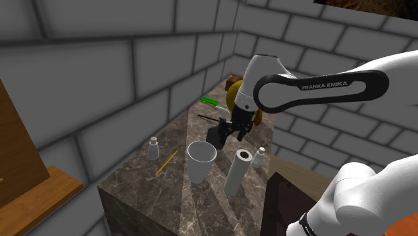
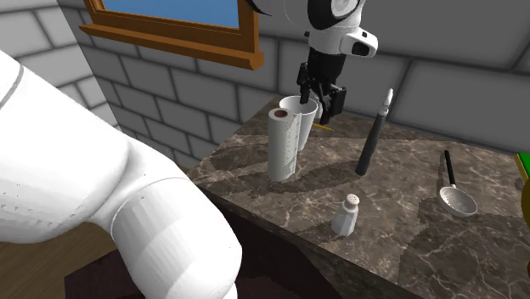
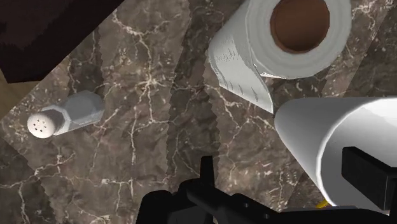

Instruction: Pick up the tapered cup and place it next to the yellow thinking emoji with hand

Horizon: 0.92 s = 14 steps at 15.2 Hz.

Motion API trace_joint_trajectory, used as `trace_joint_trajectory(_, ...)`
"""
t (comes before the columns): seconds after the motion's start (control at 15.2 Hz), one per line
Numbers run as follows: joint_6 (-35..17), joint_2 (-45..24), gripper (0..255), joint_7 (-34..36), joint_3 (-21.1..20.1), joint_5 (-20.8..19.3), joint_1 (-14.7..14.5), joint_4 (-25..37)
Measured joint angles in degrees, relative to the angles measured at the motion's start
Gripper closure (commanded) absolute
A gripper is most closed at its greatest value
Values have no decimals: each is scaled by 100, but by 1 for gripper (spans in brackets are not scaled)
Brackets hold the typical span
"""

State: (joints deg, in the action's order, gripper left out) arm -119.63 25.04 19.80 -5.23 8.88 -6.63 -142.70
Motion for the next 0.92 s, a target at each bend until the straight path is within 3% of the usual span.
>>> trace_joint_trajectory(0.4,-864,-896,0,167,-192,340,-184,254)
trace_joint_trajectory(0.92,-1470,-1278,0,153,-263,422,-238,51)
